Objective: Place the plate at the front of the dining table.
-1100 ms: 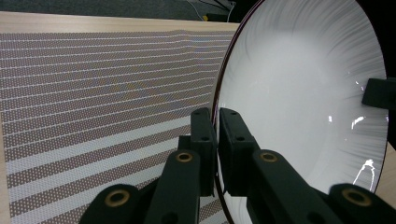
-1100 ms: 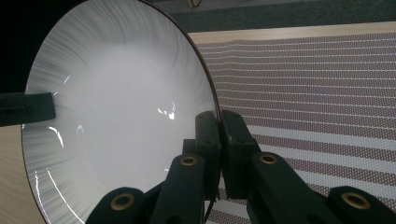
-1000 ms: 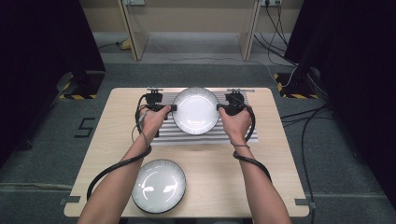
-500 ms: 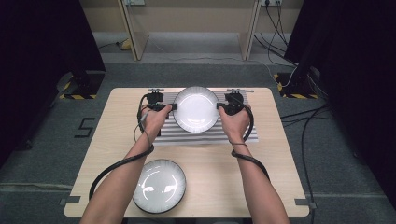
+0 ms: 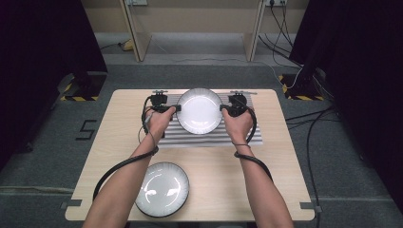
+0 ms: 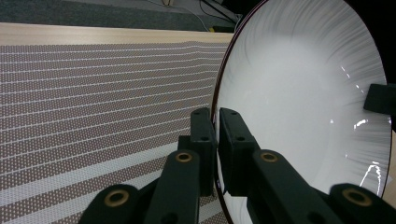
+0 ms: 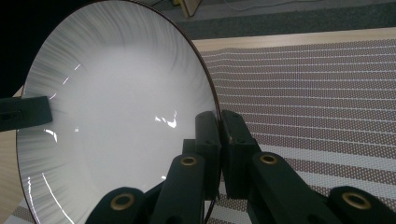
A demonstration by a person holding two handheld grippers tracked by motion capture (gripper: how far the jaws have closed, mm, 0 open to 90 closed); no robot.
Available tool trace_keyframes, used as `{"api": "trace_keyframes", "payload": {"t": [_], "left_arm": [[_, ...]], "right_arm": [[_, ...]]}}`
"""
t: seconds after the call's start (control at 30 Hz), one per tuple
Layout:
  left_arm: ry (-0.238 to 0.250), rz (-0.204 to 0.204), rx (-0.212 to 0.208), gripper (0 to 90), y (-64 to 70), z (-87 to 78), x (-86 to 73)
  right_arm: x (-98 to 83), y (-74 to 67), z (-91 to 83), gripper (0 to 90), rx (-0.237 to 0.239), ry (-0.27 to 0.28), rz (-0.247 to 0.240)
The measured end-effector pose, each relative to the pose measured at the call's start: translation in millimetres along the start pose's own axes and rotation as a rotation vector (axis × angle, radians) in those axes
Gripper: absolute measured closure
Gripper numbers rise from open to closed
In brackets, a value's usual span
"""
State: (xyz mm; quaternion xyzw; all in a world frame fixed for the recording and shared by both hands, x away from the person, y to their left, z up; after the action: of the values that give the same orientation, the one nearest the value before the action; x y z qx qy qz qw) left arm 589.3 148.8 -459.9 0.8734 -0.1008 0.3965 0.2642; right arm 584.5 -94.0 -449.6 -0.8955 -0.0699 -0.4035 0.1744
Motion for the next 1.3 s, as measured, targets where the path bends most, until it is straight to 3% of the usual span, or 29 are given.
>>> {"api": "trace_keyframes", "payload": {"t": [0.93, 1.3], "left_arm": [[-0.05, -0.05, 0.011, 84.4, -14.3, 24.3, -21.9], [-0.052, -0.046, 0.014, 84.4, -15.2, 25.4, -21.7]], "right_arm": [[-17.0, 7.9, 23.7, 86.6, -0.027, -0.035, -0.011], [-16.2, 9.1, 26.0, 86.6, -0.024, -0.039, -0.012]]}}
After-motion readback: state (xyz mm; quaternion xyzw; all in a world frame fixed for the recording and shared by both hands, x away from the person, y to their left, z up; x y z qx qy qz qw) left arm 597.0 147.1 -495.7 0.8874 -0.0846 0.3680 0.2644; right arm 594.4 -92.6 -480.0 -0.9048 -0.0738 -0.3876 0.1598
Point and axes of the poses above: each handheld gripper's, and its own axes: z roughly forward along the jaws, x roughly out of its top, y roughly to its right, the point moved 5 cm from there along z, roughly forward along the jaws, and after that the axes turned 3 degrees about -x, right-handed, at the moved point
